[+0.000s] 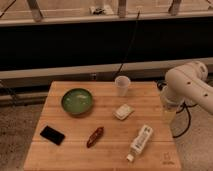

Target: Place the pepper in the ceramic bowl

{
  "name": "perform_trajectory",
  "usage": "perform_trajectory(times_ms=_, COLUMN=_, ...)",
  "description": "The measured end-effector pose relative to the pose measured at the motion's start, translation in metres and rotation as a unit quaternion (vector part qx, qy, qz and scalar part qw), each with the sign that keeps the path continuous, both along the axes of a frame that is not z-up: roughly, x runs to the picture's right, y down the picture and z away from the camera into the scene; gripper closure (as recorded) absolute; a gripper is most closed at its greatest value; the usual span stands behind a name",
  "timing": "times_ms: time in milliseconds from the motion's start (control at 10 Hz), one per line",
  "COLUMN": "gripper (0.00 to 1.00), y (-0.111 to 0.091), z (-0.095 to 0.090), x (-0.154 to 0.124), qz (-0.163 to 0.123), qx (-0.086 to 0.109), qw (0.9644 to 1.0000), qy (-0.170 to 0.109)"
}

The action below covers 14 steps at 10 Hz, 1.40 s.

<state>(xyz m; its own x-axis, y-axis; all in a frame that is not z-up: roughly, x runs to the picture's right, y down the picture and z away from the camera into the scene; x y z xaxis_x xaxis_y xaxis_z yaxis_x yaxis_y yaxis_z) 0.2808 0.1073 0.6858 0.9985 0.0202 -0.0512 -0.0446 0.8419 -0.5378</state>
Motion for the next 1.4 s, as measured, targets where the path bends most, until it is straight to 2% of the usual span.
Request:
perform_trajectory(times_ms=400, gripper=0.2, y=0.003, z=0.011, x=-0.057, qz=-0.03, qx=-0.001, qw=0.9995, qy=-0.013)
perform_trajectory(times_ms=800, gripper=0.2, y=0.007, z=0.017, x=-0.085, qz=-0.066, qx=0.0, qw=0.9974, qy=-0.028)
perform_trajectory(times_ms=1000, gripper=0.2, y=0.008, z=0.019, x=-0.119, qz=-0.099, qx=0.001, qw=0.994, qy=-0.047)
perform_trajectory(times_ms=1200, gripper=0.2, y=0.01, z=0.019, x=-0.134, qz=-0.12, qx=0.001, qw=0.9911, qy=-0.059)
perform_trajectory(times_ms=1400, gripper=0.2, y=0.013, z=0.018, x=-0.146, qz=-0.146, qx=0.0, qw=0.9864, qy=-0.074)
